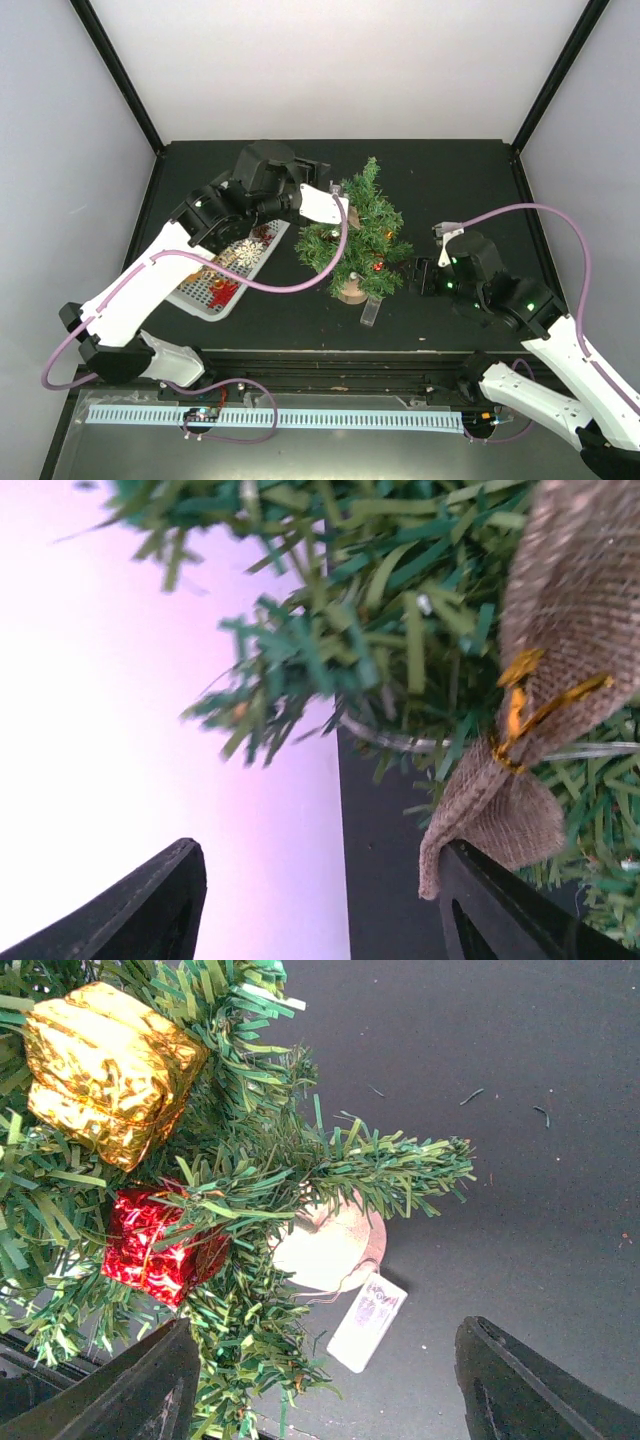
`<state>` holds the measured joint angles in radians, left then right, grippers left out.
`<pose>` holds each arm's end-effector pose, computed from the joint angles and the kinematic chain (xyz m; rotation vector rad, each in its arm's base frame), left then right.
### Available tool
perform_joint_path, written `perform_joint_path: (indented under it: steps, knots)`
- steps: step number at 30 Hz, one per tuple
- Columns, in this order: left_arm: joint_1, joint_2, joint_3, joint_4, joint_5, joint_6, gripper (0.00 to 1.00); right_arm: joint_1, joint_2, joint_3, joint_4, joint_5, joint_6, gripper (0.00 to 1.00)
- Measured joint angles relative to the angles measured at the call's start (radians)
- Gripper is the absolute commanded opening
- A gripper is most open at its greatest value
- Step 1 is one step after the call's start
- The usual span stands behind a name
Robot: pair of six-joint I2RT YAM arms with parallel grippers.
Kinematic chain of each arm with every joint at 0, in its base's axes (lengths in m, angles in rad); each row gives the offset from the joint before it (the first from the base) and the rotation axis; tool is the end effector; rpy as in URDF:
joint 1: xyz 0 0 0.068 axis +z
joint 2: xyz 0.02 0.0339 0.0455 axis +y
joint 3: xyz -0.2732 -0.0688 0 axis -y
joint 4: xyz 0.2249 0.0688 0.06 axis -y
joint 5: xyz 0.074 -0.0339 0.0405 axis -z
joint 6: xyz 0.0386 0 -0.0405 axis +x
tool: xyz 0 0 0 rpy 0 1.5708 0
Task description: Decorate the small christmas tree
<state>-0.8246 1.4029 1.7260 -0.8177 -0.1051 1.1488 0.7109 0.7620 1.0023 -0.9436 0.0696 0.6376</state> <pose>0.1846 -0.1937 0.4578 1.6957 1.1990 0.3077 0.0869 0.0713 0.3411 -0.0483 2.3513 0.6160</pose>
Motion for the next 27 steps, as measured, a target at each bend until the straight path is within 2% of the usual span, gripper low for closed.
perform_joint_path:
  steps: [13,17,22,27]
  knots:
    - [0.069,-0.101,-0.008,-0.001,0.035,-0.062,0.70,0.000,-0.003,0.032,-0.028,-0.001,-0.001,0.70]
    - [0.125,-0.103,-0.009,-0.002,0.067,-0.106,0.78,0.000,0.003,0.069,-0.048,0.000,-0.010,0.72]
    - [0.310,-0.154,-0.012,-0.043,0.175,-0.214,0.81,0.000,0.007,0.169,-0.105,0.011,-0.048,0.81]
    - [0.514,-0.267,-0.023,-0.165,0.315,-0.343,0.82,0.000,-0.002,0.304,-0.179,0.056,-0.093,0.90]
